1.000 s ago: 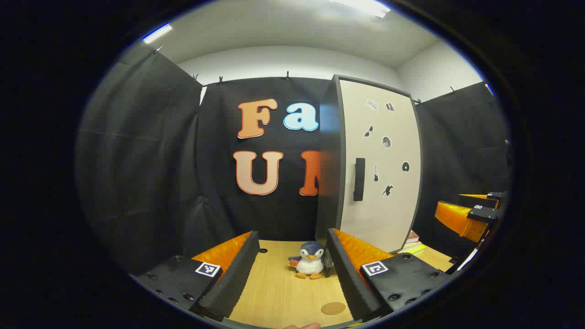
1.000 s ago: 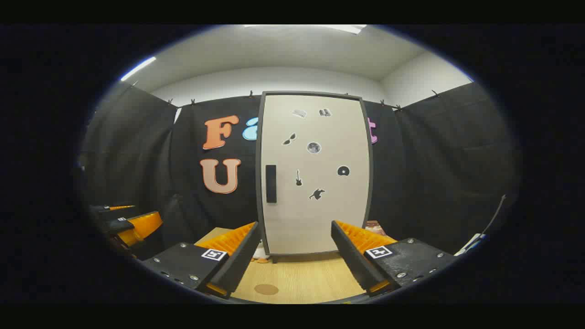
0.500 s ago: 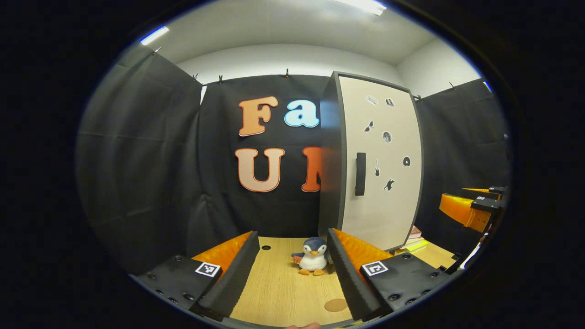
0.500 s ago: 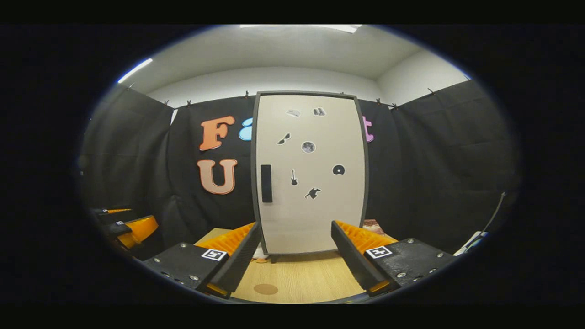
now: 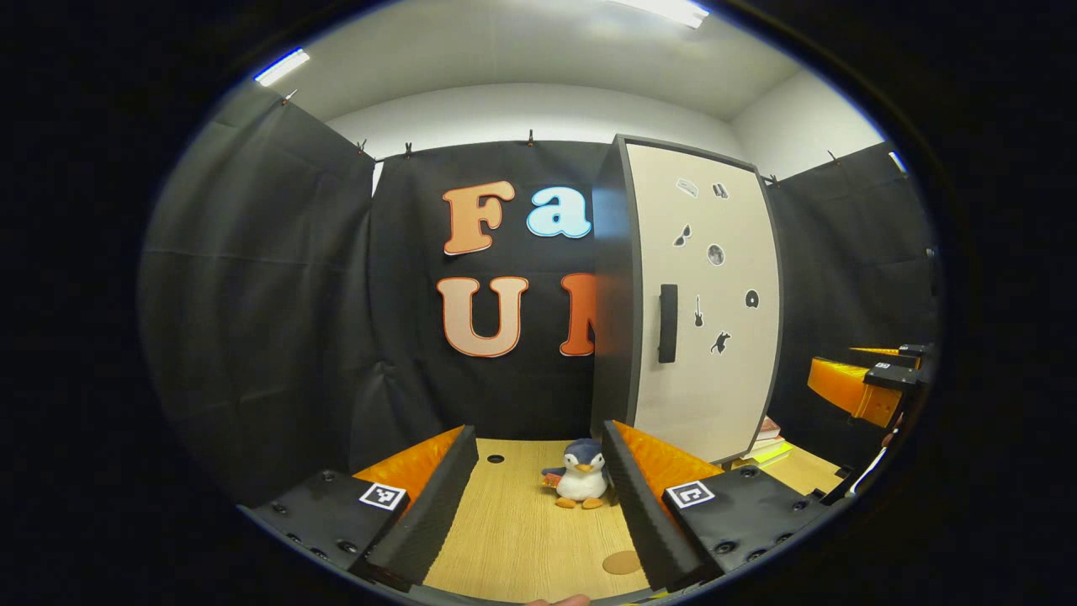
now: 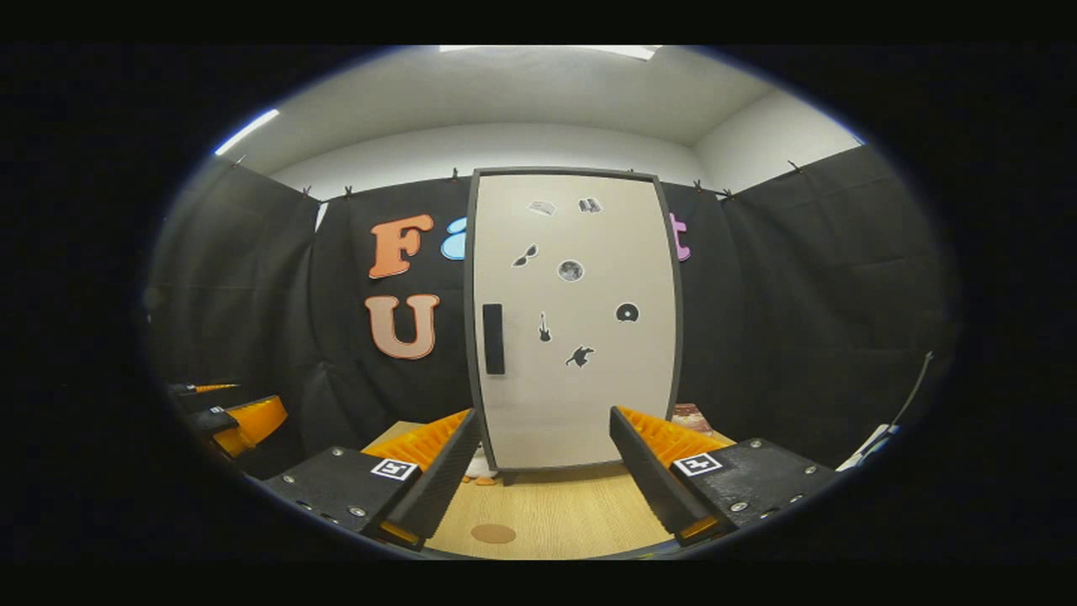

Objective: Open the cabinet door with the right hand, grasp the bottle in the cabinet with the left hand and place it on the coaster, then close the cabinet door with the right hand.

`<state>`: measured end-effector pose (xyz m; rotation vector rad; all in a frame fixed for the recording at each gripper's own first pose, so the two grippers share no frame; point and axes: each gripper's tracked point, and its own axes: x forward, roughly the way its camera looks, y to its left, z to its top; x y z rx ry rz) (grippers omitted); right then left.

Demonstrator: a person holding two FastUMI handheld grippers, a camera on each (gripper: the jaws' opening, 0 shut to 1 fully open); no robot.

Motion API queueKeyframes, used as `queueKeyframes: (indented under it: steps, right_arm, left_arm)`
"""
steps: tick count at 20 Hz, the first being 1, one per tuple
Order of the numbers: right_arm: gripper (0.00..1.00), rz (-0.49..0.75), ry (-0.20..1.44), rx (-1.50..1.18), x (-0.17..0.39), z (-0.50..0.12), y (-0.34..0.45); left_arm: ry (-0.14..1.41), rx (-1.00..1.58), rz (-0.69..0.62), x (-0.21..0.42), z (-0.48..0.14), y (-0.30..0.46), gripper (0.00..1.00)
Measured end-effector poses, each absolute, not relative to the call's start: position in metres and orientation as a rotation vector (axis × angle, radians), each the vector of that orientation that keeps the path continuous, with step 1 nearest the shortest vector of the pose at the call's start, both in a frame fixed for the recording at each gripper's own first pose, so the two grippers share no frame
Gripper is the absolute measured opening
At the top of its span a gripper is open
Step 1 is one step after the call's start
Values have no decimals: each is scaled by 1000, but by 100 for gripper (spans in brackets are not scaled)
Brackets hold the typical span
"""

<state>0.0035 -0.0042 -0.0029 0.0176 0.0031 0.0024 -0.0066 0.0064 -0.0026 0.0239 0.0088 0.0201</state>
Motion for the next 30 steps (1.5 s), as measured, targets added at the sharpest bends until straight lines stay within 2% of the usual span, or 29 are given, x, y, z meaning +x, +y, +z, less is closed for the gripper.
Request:
queueKeyframes:
  steps: [1, 4, 18, 19, 23, 24, 29, 30]
  right_arm:
    - [95, 2, 6, 18, 4, -4, -4]
    - [95, -2, 5, 19, 3, -3, -4]
    - [95, -45, -16, 31, 16, 7, 24]
    - [95, -48, -10, 22, 20, 6, 27]
    - [95, -25, -9, 17, 51, 17, 47]
    - [95, -15, -13, 13, 63, 20, 52]
    - [95, 31, -22, -11, 138, 23, 71]
    - [95, 38, -21, -11, 153, 24, 73]
  left_arm:
    - [10, 23, 20, -7, -4, 7, 94]
    - [11, 22, 16, -5, -4, 9, 96]
    - [39, -5, -41, 21, -21, 41, 94]
    - [48, -6, -43, 23, -24, 45, 96]
    - [69, -30, -24, 29, -37, 65, 94]
    - [79, -30, -16, 32, -41, 71, 99]
    - [94, -48, 42, 50, -50, 100, 94]
    - [95, -51, 59, 55, -50, 103, 99]
